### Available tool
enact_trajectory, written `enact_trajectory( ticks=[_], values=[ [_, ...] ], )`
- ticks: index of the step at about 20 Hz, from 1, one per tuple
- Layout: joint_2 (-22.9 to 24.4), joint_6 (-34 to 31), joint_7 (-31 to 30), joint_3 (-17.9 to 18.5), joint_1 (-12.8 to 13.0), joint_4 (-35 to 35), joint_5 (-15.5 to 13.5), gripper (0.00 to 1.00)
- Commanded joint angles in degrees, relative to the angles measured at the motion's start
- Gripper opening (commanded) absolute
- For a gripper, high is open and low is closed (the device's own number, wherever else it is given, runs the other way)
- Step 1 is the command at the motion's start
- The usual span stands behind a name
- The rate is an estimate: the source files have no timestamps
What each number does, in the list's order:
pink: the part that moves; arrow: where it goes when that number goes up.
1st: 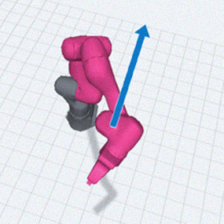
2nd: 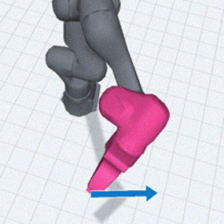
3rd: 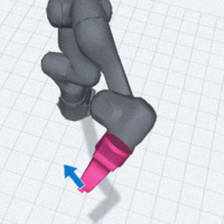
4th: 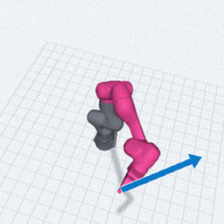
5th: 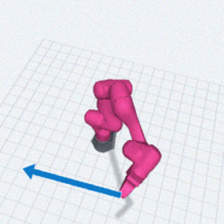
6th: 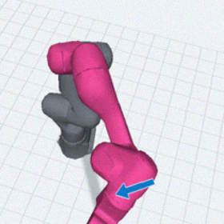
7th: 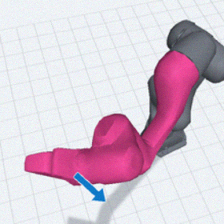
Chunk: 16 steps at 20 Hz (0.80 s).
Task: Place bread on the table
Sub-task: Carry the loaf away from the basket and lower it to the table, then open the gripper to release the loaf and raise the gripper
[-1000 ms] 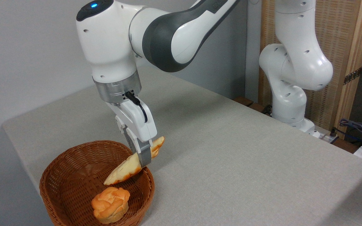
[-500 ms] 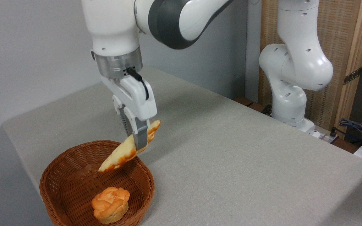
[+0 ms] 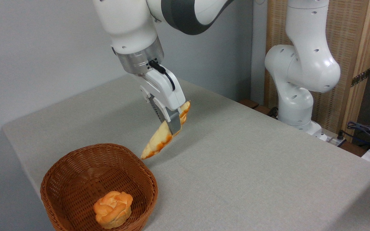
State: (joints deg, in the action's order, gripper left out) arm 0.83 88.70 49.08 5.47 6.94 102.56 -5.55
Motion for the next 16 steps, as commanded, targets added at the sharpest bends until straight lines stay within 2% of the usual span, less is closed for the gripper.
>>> enact_trajectory(
  ticks=[1, 7, 9, 14, 16],
  values=[
    [0.4, -0.7, 0.8, 0.0, 0.1, 1.1, -0.3, 1.00],
    [0.0, 0.2, 0.8, -0.2, 0.1, 1.6, 0.1, 1.00],
    [0.0, 2.9, 0.8, -0.1, 0.1, 1.4, 1.1, 1.00],
    [0.0, 13.2, 0.6, 0.5, -0.3, 1.3, 1.2, 1.00],
    [0.0, 15.2, 0.5, 0.9, -0.4, 1.1, 1.2, 1.00]
  ],
)
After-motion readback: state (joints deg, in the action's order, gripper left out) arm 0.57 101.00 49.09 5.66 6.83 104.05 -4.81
